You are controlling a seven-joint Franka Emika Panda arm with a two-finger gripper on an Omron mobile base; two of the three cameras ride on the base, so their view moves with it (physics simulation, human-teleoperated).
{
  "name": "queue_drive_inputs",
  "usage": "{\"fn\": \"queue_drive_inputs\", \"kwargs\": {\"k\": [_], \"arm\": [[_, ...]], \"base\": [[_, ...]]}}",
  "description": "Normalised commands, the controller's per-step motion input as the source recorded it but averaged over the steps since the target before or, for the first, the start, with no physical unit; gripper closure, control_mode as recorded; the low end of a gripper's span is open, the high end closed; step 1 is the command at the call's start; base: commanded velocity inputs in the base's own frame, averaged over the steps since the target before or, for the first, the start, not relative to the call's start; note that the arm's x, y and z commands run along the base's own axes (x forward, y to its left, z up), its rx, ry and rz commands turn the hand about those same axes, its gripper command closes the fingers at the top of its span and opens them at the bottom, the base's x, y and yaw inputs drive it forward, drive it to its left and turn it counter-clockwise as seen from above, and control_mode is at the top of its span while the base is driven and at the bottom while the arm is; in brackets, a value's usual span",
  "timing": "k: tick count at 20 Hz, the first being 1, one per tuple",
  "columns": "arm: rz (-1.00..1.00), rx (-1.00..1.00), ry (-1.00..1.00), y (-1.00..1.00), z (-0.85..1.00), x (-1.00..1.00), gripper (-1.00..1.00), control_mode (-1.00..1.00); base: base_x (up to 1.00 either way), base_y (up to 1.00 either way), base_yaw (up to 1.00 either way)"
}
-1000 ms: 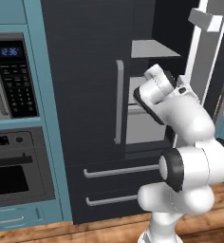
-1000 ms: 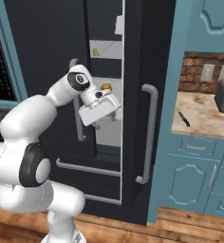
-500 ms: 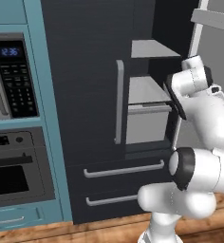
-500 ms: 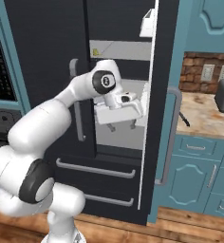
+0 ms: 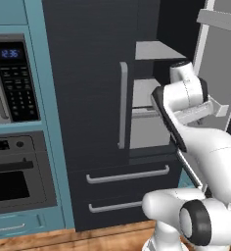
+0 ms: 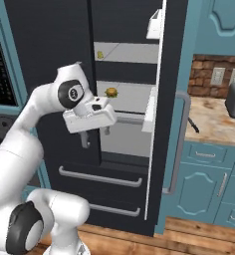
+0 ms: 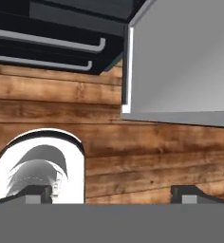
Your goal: Retrieve the butter from the fridge and place it on a plate on the dining table. Then retrieve the butter knife by the fridge and place it near the plate.
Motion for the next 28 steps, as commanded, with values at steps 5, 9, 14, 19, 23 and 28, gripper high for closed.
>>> {"fn": "queue_drive_inputs", "kwargs": {"k": [5, 9, 14, 19, 23, 28], "arm": [[0.2, 0.05, -0.14, 1.0, 0.14, 0.07, -1.0, -1.0], [0.14, 0.19, -0.15, 1.0, 0.13, 0.27, -1.0, -1.0], [0.09, 0.2, -0.12, 0.87, 0.15, 0.73, -1.0, -1.0], [0.0, 0.14, -0.25, 0.02, -0.13, 0.75, -1.0, -1.0], [0.0, 0.03, -0.31, 0.04, -0.24, 0.68, -1.0, -1.0], [-0.08, 0.03, -0.03, -0.05, -0.07, 0.56, -1.0, -1.0]], "base": [[0.0, 0.0, 0.0], [0.0, 0.0, 0.0], [0.0, 0.0, 0.0], [0.0, 0.0, 0.0], [0.0, 0.0, 0.0], [0.0, 0.0, 0.0]]}}
